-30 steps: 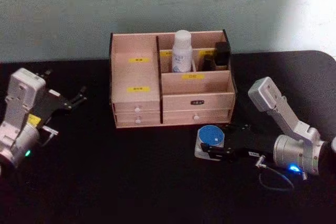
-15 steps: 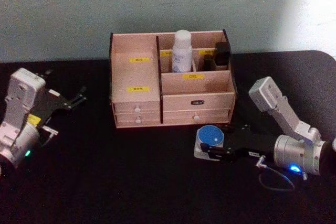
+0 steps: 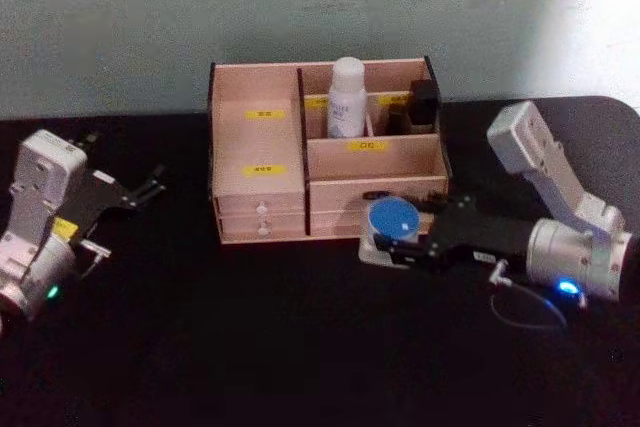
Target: Pick up the facial cleanser and watermelon frost from the table and place them into the tiered storage box.
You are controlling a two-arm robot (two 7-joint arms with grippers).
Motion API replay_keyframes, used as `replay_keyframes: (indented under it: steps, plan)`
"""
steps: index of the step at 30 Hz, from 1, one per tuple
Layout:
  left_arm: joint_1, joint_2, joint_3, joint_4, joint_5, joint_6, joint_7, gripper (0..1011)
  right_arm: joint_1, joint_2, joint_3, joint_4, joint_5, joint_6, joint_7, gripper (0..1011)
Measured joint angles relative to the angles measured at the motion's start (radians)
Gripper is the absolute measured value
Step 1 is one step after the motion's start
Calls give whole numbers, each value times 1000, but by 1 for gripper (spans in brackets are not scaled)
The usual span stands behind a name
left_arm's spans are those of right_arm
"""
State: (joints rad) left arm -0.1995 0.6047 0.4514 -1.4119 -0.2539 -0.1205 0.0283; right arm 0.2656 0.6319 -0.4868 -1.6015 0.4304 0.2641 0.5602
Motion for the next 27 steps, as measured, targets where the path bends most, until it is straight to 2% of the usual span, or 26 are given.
replay_keyframes:
  steps: [4, 11, 14, 17, 20, 21, 27]
  plan:
    - [0, 0, 0, 0, 0, 0, 0, 1001, 36, -16, -7, 6, -1, 2, 0, 712]
    - [0, 0, 0, 0, 0, 0, 0, 1001, 119, -66, -37, 55, -15, 8, 0, 712]
    - [0, 0, 0, 0, 0, 0, 0, 1001, 164, -97, -54, 86, -25, 7, 3, 712]
    - [0, 0, 0, 0, 0, 0, 0, 1001, 186, -114, -63, 102, -29, 4, 5, 712]
    - [0, 0, 0, 0, 0, 0, 0, 1001, 229, -149, -81, 138, -36, 0, 8, 712]
    - [0, 0, 0, 0, 0, 0, 0, 1001, 229, -149, -81, 138, -36, 0, 8, 712]
    - [0, 0, 0, 0, 0, 0, 0, 1001, 291, -211, -102, 215, -44, -5, 6, 712]
